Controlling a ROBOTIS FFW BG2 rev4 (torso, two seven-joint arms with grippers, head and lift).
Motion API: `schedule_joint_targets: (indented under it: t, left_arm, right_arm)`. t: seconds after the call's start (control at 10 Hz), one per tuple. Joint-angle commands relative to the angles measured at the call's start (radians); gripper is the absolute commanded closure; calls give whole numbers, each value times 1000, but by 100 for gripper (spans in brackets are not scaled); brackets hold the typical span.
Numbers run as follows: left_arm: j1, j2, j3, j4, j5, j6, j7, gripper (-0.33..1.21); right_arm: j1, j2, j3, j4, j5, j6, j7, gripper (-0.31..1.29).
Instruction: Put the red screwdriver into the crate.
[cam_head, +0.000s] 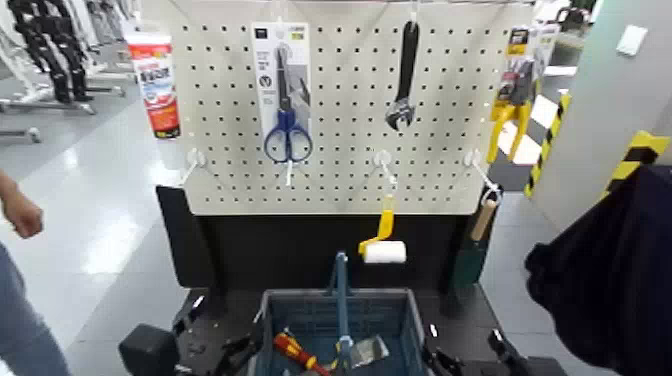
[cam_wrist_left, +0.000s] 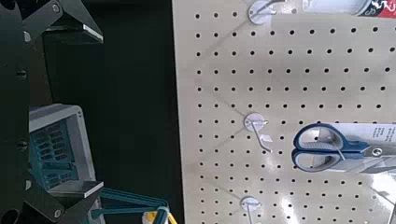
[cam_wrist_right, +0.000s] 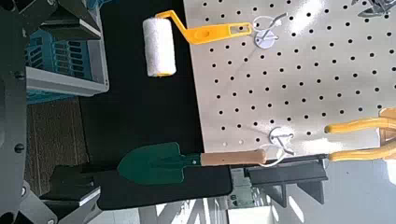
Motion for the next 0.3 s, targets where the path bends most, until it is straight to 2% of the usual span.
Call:
schedule_joint_targets:
  t: [0.1,0.3]
  left_arm:
    - [45,-10,1,3,-26,-55,59,20]
    - [59,-11,-4,2,-26,-69,100,20]
  right_arm:
    - [5,3,-1,-2,0,-3,0,14]
    - [3,4,-7,-6,9,19,6,14]
